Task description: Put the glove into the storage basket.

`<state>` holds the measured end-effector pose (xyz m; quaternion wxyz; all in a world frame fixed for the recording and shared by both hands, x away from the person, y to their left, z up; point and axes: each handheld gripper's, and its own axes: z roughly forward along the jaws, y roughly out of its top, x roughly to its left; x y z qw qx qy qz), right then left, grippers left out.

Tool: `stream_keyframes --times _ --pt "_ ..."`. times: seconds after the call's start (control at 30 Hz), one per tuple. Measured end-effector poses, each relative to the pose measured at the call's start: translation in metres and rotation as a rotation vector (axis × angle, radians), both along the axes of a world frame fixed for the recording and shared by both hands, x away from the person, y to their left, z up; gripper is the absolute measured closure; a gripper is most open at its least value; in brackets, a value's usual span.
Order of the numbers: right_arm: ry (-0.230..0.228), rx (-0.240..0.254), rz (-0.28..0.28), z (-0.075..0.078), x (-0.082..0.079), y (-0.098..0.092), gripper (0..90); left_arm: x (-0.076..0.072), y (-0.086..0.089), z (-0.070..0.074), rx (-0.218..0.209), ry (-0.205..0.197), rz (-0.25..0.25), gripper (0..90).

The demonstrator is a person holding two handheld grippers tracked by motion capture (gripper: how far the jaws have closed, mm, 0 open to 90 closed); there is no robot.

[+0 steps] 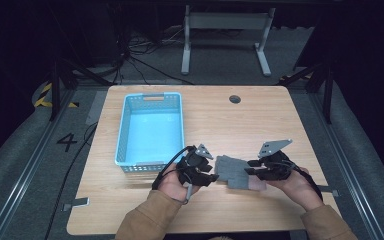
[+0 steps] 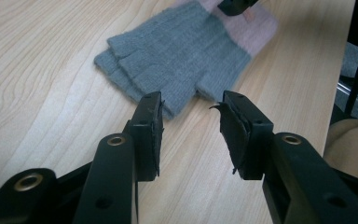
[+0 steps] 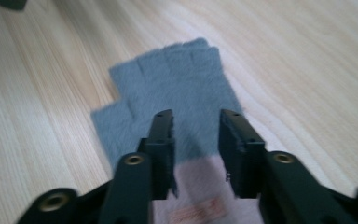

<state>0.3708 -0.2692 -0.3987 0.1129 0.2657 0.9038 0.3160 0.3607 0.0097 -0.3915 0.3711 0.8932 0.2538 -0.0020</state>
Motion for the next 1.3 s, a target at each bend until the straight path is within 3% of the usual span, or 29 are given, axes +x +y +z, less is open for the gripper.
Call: stream_keyframes --times 0.17,0.47,0.63,0.93,1.1,1.13,1.3 --pt "-0.022 0.052 -0.037 0.015 -0.002 -0.013 60.6 0.001 0.002 0.002 -0.006 0.005 0.008 59.0" --pt "-0.022 0.052 -0.1 0.02 -0.005 -0.039 61.3 0.001 -0.005 -0.004 0.023 0.015 0.022 62.3" --pt "-0.002 0.039 -0.121 0.017 -0.004 -0.05 60.4 0.001 -0.007 -0.008 0.021 0.014 0.025 59.2" --pt "0.042 -0.033 -0.109 0.0 0.0 -0.062 61.5 0.001 -0.012 -0.018 0.105 -0.008 0.011 64.1" --pt "0.052 -0.042 -0.107 -0.004 0.002 -0.064 62.3 0.002 -0.015 -0.025 0.121 0.006 0.01 64.8" --pt "0.059 -0.046 -0.107 -0.006 0.002 -0.064 62.8 0.003 -0.019 -0.028 0.145 0.006 -0.003 65.6" --pt "0.068 -0.052 -0.099 -0.007 0.002 -0.065 63.0 0.002 -0.024 -0.035 0.149 0.005 0.006 67.3"
